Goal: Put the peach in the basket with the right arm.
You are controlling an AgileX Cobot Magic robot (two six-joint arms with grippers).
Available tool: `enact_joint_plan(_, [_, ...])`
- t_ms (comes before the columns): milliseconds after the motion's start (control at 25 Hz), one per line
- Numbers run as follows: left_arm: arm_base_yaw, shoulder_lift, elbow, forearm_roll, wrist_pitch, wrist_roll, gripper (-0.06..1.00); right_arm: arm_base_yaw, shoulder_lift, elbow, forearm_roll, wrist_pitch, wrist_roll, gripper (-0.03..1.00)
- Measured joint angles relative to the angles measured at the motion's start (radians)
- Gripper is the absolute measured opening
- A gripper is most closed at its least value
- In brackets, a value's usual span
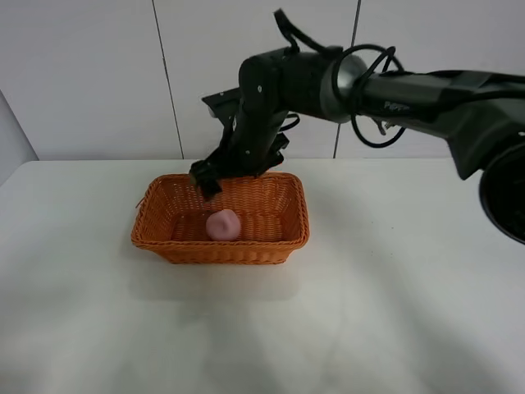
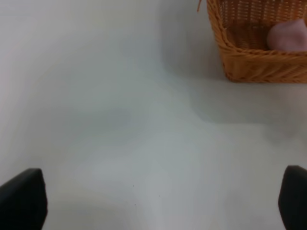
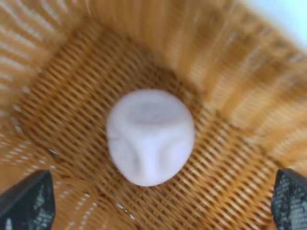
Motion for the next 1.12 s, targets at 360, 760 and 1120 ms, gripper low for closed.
enact_joint_plan(360, [0.000,0.000,0.000,0.000,0.000,0.000,0.99,0.000,-0.092,-0.002,-0.019,0.082,0.011,0.70])
enact_joint_plan(760, [0.000,0.000,0.000,0.000,0.000,0.000,0.99,-0.154,-0.091,-0.002,-0.014,0.094,0.020,0.70])
enact_joint_plan(1120, [0.000,0.000,0.000,0.000,0.000,0.000,0.99,-0.479,-0.091,-0.002,-0.022,0.136,0.001,0.70])
